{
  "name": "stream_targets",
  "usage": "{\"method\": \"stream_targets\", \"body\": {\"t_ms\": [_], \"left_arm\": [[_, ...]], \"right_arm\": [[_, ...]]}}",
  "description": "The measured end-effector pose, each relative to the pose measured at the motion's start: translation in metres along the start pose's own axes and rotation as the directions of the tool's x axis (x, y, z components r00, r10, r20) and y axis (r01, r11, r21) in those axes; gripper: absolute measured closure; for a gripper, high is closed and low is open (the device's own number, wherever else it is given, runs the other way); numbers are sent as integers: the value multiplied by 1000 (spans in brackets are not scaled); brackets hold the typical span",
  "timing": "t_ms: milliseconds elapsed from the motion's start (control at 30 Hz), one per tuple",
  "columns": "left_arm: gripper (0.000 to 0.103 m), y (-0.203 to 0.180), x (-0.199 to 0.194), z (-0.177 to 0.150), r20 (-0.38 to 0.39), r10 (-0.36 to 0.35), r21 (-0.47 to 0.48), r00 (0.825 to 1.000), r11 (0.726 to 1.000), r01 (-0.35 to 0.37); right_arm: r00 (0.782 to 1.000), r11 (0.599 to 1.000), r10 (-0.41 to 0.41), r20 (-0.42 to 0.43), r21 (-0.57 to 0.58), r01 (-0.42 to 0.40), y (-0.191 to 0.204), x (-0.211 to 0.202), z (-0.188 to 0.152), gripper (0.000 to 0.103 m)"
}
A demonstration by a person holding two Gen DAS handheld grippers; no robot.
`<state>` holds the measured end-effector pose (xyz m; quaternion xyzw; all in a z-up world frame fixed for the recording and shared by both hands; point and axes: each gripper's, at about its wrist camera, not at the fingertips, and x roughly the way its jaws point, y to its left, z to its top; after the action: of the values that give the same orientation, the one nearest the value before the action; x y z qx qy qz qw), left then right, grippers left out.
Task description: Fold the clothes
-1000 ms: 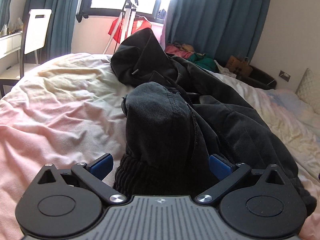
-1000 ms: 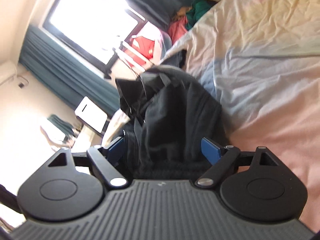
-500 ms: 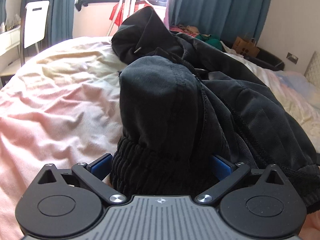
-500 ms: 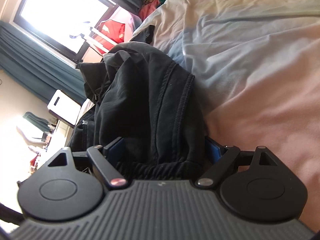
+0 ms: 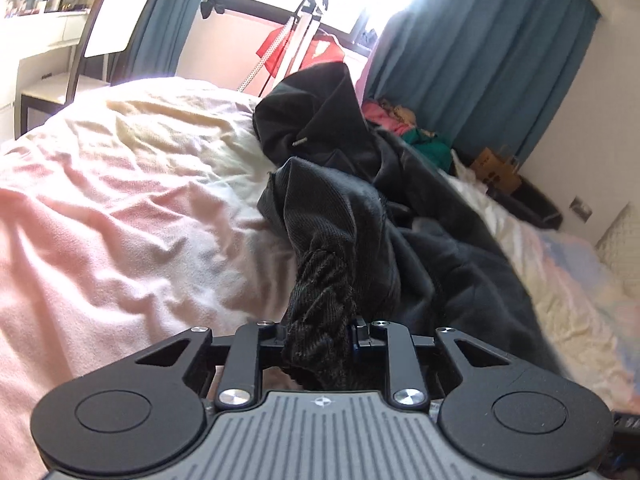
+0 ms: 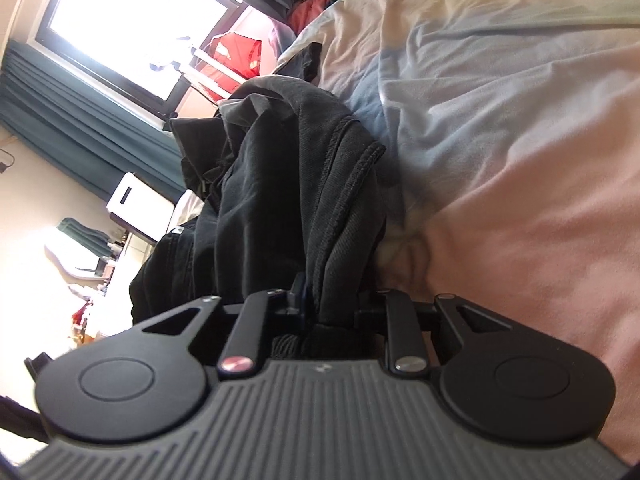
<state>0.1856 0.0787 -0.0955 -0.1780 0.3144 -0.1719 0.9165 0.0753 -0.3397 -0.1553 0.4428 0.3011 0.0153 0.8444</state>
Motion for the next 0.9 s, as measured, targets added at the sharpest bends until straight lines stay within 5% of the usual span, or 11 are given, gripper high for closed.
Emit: {"method": "stream_targets", "body": {"t_ms": [167,333,467,567,667,767,900], "left_arm": [[80,23,-30,18,85,-120,-218,989,967,136],[75,55,-6,8,21,-71,-354,997,932,74],[38,79,13,-12,12,-94,-469,996,879,88],[34,83,13,-14,48,-78,-495,996,864,92],[47,80,3,-6,80,-65,-490,995,867,96],[71,77,-7,2,112,-52,-484,992,869,100],[80,73,-20,13,154,-35,-476,988,873,105]], "right_arm": [[995,997,81,-63,11,-81,4,-2,-1,81],[992,998,31,-125,54,-24,-4,9,-4,77],[988,997,42,-149,72,-32,-8,15,-4,76],[986,998,59,-156,41,-53,-6,18,-6,76],[983,994,108,-149,38,-104,-5,20,-8,78],[984,993,106,-141,-30,-111,4,20,-10,81],[983,991,136,-126,14,-135,11,13,-15,83]]}}
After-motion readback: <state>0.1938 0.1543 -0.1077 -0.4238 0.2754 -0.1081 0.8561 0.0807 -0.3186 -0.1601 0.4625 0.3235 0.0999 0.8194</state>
